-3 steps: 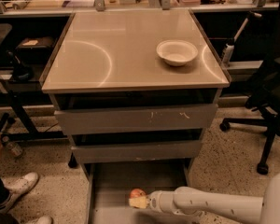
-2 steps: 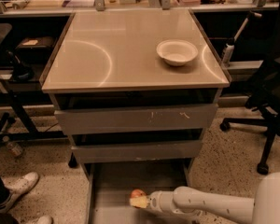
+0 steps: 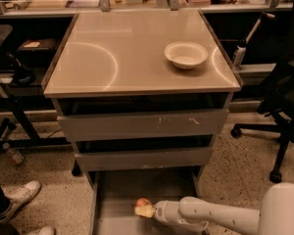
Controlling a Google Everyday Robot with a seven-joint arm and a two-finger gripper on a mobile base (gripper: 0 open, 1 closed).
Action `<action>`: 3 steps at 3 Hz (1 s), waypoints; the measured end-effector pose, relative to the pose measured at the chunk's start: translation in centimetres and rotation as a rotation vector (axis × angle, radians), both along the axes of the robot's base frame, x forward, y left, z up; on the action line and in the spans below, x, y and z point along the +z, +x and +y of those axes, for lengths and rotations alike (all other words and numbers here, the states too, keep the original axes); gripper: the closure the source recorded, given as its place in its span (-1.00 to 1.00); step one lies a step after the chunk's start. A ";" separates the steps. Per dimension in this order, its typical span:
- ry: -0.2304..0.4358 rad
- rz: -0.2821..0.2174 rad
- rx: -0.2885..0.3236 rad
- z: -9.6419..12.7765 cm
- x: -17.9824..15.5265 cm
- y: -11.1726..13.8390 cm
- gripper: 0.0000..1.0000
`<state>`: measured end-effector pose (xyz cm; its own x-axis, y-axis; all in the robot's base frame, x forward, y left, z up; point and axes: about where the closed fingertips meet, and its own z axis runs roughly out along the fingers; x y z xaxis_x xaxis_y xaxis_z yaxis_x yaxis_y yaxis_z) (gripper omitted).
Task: Place apple into bottom drawer
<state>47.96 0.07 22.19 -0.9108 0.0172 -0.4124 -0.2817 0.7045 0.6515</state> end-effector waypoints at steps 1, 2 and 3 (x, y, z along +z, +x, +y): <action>0.006 -0.003 -0.032 0.3 -2.6 1.5 1.00; 0.005 -0.001 -0.049 0.5 -4.7 2.5 1.00; 0.003 0.024 -0.056 1.0 -6.9 2.1 1.00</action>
Offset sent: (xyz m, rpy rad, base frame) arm 0.0387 0.0044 -0.0725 0.0008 -0.0020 -0.0747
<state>50.09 1.08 15.24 -0.9182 0.0692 -0.3901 -0.2262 0.7168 0.6596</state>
